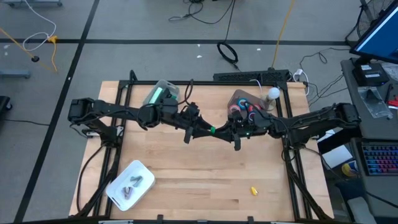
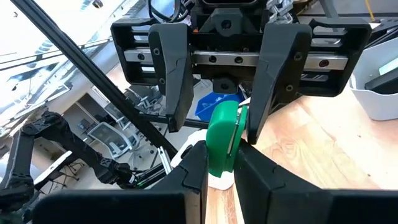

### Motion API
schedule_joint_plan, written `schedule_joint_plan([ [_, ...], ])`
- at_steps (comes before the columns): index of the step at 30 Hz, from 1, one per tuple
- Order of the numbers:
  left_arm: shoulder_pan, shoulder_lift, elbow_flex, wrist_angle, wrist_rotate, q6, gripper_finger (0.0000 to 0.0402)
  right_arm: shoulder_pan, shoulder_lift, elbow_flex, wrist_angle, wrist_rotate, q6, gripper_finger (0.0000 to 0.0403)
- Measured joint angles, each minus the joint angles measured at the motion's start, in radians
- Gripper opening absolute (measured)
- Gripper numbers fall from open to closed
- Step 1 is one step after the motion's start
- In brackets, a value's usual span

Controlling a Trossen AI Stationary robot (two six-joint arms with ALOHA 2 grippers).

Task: Pick and place Stapler, Stapler remover, tape
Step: Put the small green stapler into the gray bin

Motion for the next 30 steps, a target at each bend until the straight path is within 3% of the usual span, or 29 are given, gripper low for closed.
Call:
schedule_joint_plan([
  [14, 0.001, 0.000, 0.000, -0.005, -0.034, -0.021, 0.0185, 0.000, 0.004, 0.000, 0.007, 0.042, 0.001, 0.0045],
  [24, 0.002, 0.000, 0.000, 0.005, -0.053, -0.018, 0.0109, 0.000, 0.004, 0.000, 0.017, 0.049, -0.002, 0.0045],
  [30, 0.002, 0.000, 0.000, 0.009, -0.053, -0.018, 0.0093, -0.004, 0.004, 0.000, 0.023, 0.048, -0.006, 0.0045],
])
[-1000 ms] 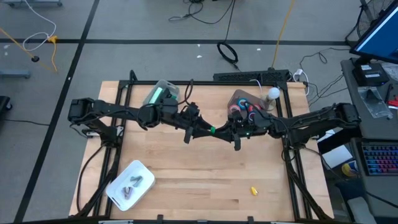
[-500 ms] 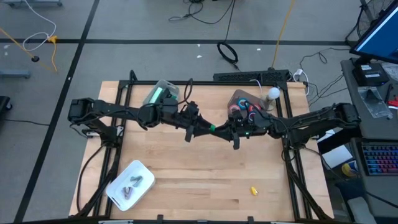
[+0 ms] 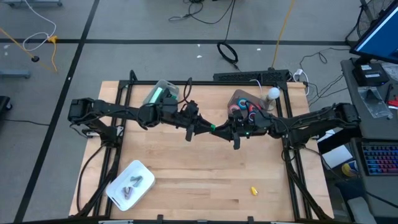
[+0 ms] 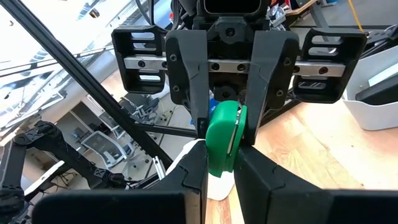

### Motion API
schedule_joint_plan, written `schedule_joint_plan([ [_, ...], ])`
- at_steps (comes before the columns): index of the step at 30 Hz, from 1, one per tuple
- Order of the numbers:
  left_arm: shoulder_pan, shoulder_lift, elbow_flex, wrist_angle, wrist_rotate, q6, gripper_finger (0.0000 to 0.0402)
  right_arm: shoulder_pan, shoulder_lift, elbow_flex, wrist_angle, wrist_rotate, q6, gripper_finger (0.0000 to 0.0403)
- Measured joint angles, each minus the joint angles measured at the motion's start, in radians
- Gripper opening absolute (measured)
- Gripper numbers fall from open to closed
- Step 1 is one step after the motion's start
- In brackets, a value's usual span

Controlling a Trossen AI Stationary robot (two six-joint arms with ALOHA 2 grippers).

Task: Pick and place Stapler, Stapler remover, tape
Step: Put the small green stapler into the gray bin

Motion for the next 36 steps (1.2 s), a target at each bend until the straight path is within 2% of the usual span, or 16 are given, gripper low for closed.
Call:
schedule_joint_plan([
  [5, 0.009, 0.000, 0.000, 0.000, 0.003, 0.000, 0.0091, -0.007, 0.000, 0.000, 0.000, 0.000, 0.002, 0.0045],
  [8, 0.012, 0.000, 0.000, 0.000, 0.005, -0.001, 0.0071, -0.008, 0.000, 0.000, -0.001, 0.001, -0.004, 0.0052],
  [10, 0.011, 0.000, 0.000, 0.000, 0.007, 0.007, 0.0056, -0.008, 0.000, 0.000, -0.001, 0.001, -0.005, 0.0063],
  [16, 0.012, 0.001, 0.000, -0.005, 0.008, 0.025, 0.0056, -0.008, 0.000, 0.000, -0.026, 0.000, 0.004, 0.0103],
  [19, 0.012, 0.001, 0.000, -0.032, 0.011, 0.025, 0.0056, -0.008, 0.000, 0.000, -0.041, -0.034, 0.012, 0.0119],
  [23, 0.037, -0.003, 0.000, -0.120, 0.041, 0.032, 0.0058, -0.009, 0.000, 0.000, -0.110, -0.076, 0.038, 0.0130],
  [31, 0.144, -0.027, 0.002, -0.318, 0.021, 0.122, 0.0064, -0.007, 0.000, 0.000, -0.292, -0.115, 0.100, 0.0130],
  [33, 0.186, -0.054, 0.001, -0.432, -0.013, 0.171, 0.0064, -0.008, 0.000, 0.000, -0.315, -0.136, 0.117, 0.0130],
  [36, 0.254, -0.093, 0.003, -0.591, -0.142, 0.246, 0.0065, -0.007, 0.000, 0.000, -0.331, -0.159, 0.123, 0.0130],
])
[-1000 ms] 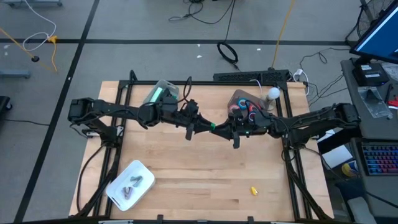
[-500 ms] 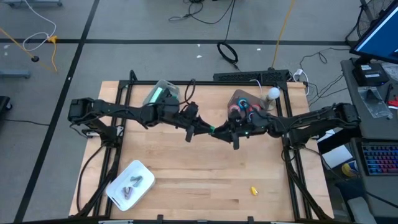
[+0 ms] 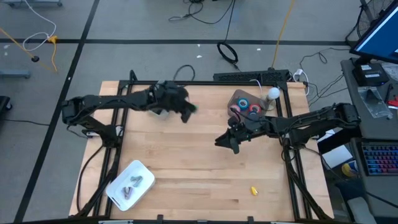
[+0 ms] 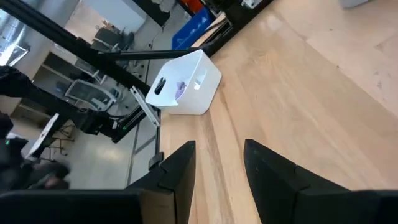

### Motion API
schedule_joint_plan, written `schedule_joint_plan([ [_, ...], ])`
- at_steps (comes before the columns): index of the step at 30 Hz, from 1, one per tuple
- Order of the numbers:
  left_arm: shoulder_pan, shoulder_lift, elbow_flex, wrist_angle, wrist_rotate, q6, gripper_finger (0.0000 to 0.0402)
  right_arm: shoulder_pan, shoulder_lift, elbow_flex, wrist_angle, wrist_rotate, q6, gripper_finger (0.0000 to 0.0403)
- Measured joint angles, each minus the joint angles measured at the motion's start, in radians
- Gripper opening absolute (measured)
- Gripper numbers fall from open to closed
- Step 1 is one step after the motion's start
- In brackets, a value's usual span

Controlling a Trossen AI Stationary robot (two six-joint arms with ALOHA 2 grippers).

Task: Pick and place Stapler, Stapler remover, tape
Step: Put the small green stapler into the gray bin

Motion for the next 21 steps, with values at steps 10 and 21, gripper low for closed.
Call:
schedule_joint_plan([
  [10, 0.211, 0.043, -0.001, -0.285, -0.328, 0.133, 0.0066, -0.002, 0.000, 0.000, 0.000, 0.002, -0.011, 0.0130],
  [21, 0.308, 0.230, -0.002, -0.284, -0.368, 0.165, 0.0067, -0.002, 0.000, 0.000, 0.000, 0.006, 0.000, 0.0130],
])
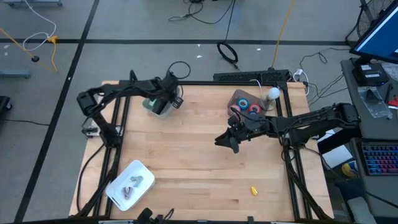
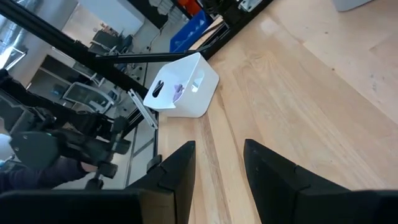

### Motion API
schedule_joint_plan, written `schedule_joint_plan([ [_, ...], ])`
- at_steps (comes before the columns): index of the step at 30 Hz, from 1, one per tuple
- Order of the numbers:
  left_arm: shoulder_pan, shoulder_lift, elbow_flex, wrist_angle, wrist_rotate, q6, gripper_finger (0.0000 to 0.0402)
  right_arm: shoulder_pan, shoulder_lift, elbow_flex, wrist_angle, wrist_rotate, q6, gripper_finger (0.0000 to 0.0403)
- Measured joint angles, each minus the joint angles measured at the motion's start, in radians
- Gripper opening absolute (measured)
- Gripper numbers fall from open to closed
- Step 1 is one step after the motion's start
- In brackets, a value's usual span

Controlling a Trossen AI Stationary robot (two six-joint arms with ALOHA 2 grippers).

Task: Pick and place Stapler, Stapler remover, tape
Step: Put the small green stapler into the gray bin

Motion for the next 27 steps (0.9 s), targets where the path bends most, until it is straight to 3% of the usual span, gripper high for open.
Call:
schedule_joint_plan([
  [12, -0.006, 0.030, 0.000, -0.020, 0.016, -0.019, 0.0072, -0.003, 0.000, 0.000, 0.000, 0.028, 0.000, 0.0130],
  [27, -0.006, 0.030, 0.000, -0.027, 0.019, -0.052, 0.0159, -0.003, 0.000, 0.000, 0.000, 0.024, 0.001, 0.0130],
])
